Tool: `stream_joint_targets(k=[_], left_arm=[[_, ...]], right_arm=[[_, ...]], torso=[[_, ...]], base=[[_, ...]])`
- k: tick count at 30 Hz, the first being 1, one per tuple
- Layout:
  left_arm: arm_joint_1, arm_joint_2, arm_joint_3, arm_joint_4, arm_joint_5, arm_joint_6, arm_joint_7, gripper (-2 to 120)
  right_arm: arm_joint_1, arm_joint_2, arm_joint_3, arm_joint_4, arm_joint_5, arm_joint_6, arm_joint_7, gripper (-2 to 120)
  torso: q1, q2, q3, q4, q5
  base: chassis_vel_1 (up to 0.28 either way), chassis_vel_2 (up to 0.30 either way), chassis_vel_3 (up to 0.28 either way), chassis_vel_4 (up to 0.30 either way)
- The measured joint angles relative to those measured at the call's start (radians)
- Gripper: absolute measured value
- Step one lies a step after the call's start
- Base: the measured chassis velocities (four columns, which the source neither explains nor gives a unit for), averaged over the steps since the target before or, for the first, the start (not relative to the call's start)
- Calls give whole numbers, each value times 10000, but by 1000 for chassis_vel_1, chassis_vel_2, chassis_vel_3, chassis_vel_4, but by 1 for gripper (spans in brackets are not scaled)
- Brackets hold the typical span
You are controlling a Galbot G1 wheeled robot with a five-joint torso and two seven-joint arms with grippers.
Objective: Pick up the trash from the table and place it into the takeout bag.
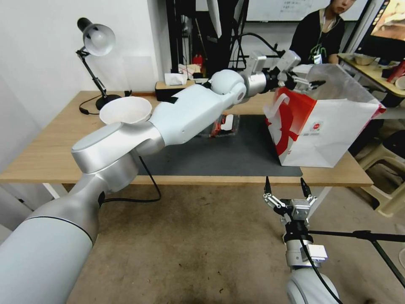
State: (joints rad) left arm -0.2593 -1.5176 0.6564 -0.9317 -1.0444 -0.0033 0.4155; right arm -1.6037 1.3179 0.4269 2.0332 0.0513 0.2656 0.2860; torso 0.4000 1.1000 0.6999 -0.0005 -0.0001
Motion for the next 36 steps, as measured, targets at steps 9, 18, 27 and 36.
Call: stream_joint_targets(k=[9, 18, 27, 36], left_arm=[[1006, 1855, -742, -1605, -378, 31, -1232, 100], [1987, 3322, -1551, -3015, -591, 228, -2819, 100], [3166, 4911, -2466, -4598, -601, 639, -4283, 100], [4900, 5945, -4103, -5930, -294, 825, -4965, 100]], right_arm=[[20, 106, 4, 61, -21, -54, 3, 100], [17, 52, -37, 177, -31, -154, 3, 100], [36, 14, -91, 210, -32, -206, 3, 100], [20, -12, -107, 161, -33, -198, 2, 100]], torso=[[0, 0, 0, 5, -3], [0, 0, 0, 4, -2], [0, 0, 0, 9, -3], [0, 0, -1, 5, 0]], base=[[0, 0, 0, 0], [0, 0, 0, 0], [0, 0, 0, 0], [0, 0, 0, 0]])
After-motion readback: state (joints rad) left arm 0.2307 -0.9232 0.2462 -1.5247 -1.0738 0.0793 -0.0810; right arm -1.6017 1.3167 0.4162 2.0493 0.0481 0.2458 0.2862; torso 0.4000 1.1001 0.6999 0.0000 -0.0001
